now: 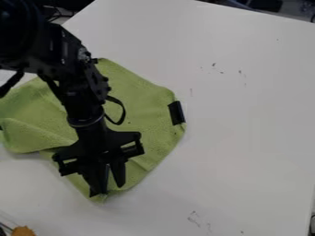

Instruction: Move the cloth to the bottom left of the table

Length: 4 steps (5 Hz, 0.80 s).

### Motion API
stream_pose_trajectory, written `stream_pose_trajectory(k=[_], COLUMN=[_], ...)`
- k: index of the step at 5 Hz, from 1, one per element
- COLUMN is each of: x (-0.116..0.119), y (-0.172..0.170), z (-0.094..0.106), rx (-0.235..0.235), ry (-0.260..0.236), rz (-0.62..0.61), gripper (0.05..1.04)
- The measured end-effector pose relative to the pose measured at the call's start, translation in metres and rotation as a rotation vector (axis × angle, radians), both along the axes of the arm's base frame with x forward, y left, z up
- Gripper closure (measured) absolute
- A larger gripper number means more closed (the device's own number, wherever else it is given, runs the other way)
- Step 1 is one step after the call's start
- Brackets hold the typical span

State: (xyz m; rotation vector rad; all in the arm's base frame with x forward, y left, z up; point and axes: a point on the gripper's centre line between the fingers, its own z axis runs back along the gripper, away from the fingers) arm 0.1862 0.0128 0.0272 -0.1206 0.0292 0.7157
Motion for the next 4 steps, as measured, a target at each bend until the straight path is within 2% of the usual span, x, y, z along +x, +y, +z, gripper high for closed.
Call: stream_pose_trajectory(k=[1, 2, 3, 4], x=[0.0, 0.004, 0.006, 0.009], y=[-0.002, 0.002, 0.01, 0.014], z=[0.007, 0.0, -0.016, -0.025], rx=[0.05, 0.055, 0.062, 0.039], ry=[-0.01, -0.019, -0.032, -0.026], rz=[-0.009, -0.024, -0.01, -0.007], gripper=[0.255, 0.074, 0.077, 0.082])
